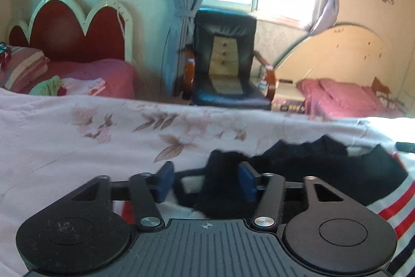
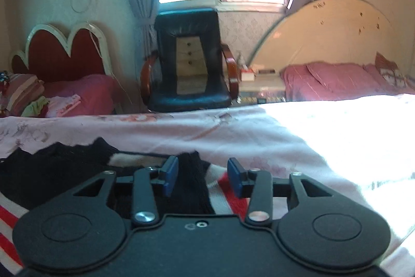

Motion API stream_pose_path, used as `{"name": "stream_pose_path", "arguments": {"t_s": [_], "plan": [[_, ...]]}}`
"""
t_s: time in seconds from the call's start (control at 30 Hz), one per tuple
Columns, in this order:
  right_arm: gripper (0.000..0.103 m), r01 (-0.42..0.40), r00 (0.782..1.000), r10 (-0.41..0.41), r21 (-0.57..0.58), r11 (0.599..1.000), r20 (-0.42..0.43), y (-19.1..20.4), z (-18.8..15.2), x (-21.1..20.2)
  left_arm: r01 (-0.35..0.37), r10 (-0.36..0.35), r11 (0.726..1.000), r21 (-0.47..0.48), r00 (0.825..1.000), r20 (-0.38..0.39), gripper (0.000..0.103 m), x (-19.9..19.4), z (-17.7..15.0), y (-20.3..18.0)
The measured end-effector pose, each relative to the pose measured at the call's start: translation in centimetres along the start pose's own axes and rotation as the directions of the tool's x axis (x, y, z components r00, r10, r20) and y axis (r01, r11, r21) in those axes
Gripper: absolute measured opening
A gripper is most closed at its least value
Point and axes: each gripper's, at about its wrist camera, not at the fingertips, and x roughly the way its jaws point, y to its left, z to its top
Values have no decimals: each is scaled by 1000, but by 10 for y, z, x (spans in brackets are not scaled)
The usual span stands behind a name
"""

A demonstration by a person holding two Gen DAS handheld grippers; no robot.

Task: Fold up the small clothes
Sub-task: 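Lay the hem down and open both grippers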

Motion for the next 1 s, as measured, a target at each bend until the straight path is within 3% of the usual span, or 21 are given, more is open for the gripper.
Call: {"name": "stream_pose_path", "arguments": {"t_s": [0.13,0.23,0.4,0.47,0.53,0.6,0.63,0.67,0.7,0.77,0.87,1.0], "plan": [[39,-208,974,199,-89,974,-106,53,1,17,162,-159,986,32,983,-96,64,25,2,-58],[39,-229,970,209,-169,959,-125,94,-6,25,221,-214,974,37,966,-146,64,37,-10,-89],[42,-215,965,174,-213,953,-196,96,-15,32,161,-143,983,89,972,-184,65,34,-28,-72],[43,-130,981,88,-248,960,-173,76,-15,25,79,-59,990,116,985,-165,65,20,-32,-41],[45,15,991,-43,-220,975,-125,38,-19,19,92,-79,991,96,988,-130,62,9,-38,-11],[72,49,990,-67,-143,988,-125,1,-24,16,80,-65,987,139,992,-111,60,1,-40,-11],[73,49,988,-64,-109,993,-139,-12,-25,16,63,-46,985,160,993,-107,60,0,-40,-16],[68,35,988,-47,-82,996,-144,-18,-24,14,43,-27,986,162,994,-102,60,-2,-40,-21],[49,40,990,-49,-74,996,-131,-17,-22,9,22,-7,987,160,996,-92,60,-6,-37,-30],[29,11,996,-17,-73,997,-85,-6,-18,-10,29,-19,986,167,998,-62,60,-19,-35,-47],[29,-126,990,120,-77,989,-74,21,-21,-30,116,-110,981,154,993,-53,60,-31,-39,-78],[34,-238,962,217,-124,963,-162,72,-34,-23,156,-142,977,142,984,-107,61,-24,-53,-113]]}}
